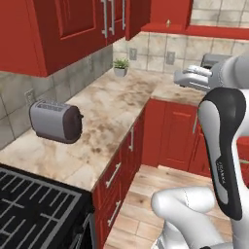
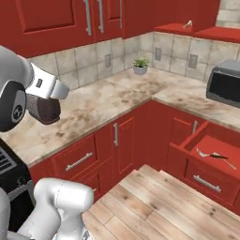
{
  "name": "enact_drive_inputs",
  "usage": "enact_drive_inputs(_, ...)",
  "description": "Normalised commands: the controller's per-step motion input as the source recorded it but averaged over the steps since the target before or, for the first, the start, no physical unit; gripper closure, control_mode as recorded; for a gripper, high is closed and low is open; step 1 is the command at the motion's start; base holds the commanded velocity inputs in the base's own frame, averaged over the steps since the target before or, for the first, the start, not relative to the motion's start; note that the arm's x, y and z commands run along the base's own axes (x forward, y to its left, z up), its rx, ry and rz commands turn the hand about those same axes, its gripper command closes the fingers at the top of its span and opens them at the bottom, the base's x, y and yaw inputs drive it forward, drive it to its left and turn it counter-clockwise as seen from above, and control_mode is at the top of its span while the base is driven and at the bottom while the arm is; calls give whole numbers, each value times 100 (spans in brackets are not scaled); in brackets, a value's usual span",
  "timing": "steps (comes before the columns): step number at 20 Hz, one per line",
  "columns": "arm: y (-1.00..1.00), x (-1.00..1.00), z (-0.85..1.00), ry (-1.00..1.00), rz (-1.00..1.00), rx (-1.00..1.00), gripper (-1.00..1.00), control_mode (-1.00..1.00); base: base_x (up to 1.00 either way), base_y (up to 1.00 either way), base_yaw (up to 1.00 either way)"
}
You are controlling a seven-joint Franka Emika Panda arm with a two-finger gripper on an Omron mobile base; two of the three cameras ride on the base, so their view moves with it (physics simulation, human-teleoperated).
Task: Organize the utensils by type. Pick up the wooden spoons from the counter and place them in the open cabinet. Then pick up the metallic utensils from the counter and place them in the open drawer.
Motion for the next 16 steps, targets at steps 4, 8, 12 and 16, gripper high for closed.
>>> enact_drive_inputs(4, 0, 0, 0, 0, 0, 0, -100, 100, -47, -7, 77)
enact_drive_inputs(8, 0, 0, 0, 0, 0, 0, -100, 100, -49, 0, 80)
enact_drive_inputs(12, 0, 0, 0, 0, 0, 0, -100, 100, -50, 0, 83)
enact_drive_inputs(16, 0, 0, 0, 0, 0, 0, -100, 100, -31, 0, 89)
